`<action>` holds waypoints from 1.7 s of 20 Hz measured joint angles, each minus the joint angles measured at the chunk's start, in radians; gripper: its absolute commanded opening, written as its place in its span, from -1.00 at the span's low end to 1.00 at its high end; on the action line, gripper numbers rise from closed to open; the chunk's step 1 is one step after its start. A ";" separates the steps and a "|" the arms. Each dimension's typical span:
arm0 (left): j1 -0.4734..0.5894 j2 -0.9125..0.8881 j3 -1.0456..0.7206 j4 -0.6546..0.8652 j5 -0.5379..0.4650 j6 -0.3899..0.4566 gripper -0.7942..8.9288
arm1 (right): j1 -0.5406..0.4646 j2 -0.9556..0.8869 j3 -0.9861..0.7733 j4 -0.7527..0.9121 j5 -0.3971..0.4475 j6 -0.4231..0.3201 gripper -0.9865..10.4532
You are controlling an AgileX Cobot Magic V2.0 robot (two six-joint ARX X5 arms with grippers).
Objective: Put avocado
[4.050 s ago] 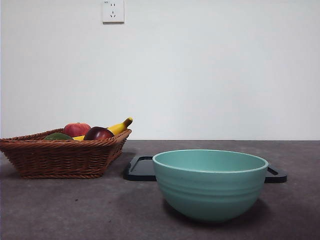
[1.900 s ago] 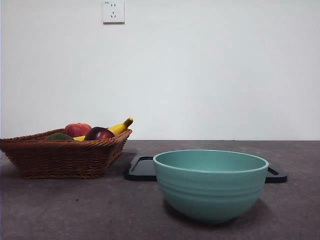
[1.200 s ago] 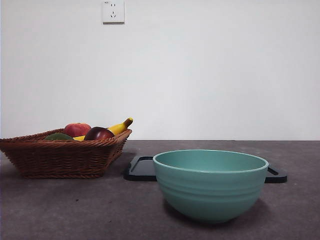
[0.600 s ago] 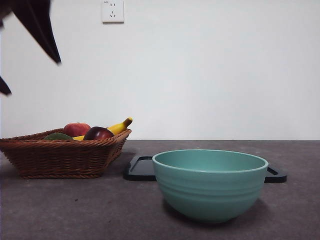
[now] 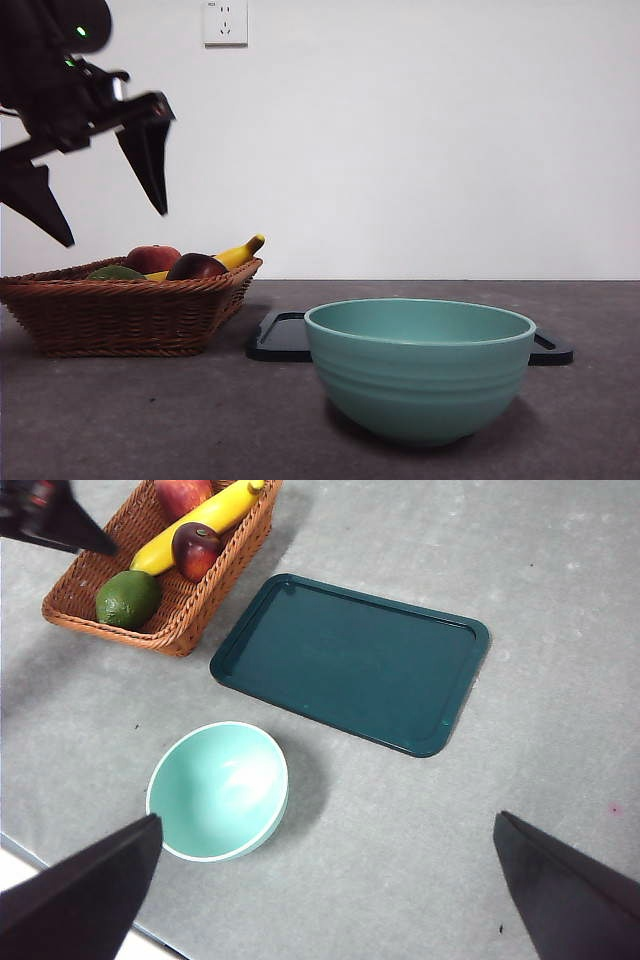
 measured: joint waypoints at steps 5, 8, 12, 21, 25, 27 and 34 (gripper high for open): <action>-0.048 0.113 0.027 -0.018 -0.061 0.000 0.67 | 0.000 0.000 0.000 0.000 0.000 0.000 0.31; -0.066 0.154 0.040 -0.019 -0.061 0.000 0.63 | 0.000 0.000 0.000 0.000 0.000 0.000 0.31; -0.089 0.212 0.043 -0.013 -0.127 0.000 0.63 | 0.000 0.000 0.000 0.000 0.000 0.000 0.31; -0.090 0.238 0.046 -0.011 -0.163 0.000 -0.39 | 0.000 0.000 0.000 0.000 0.000 0.003 0.31; -0.090 0.243 0.127 -0.082 -0.163 0.000 -0.39 | 0.000 0.000 0.000 0.000 0.000 0.003 0.31; -0.091 0.243 0.214 -0.161 -0.163 0.000 -0.39 | 0.000 0.000 0.000 0.000 0.000 0.003 0.31; -0.214 0.156 0.354 -0.352 -0.164 0.000 -0.39 | 0.000 0.000 0.000 0.000 0.000 0.003 0.31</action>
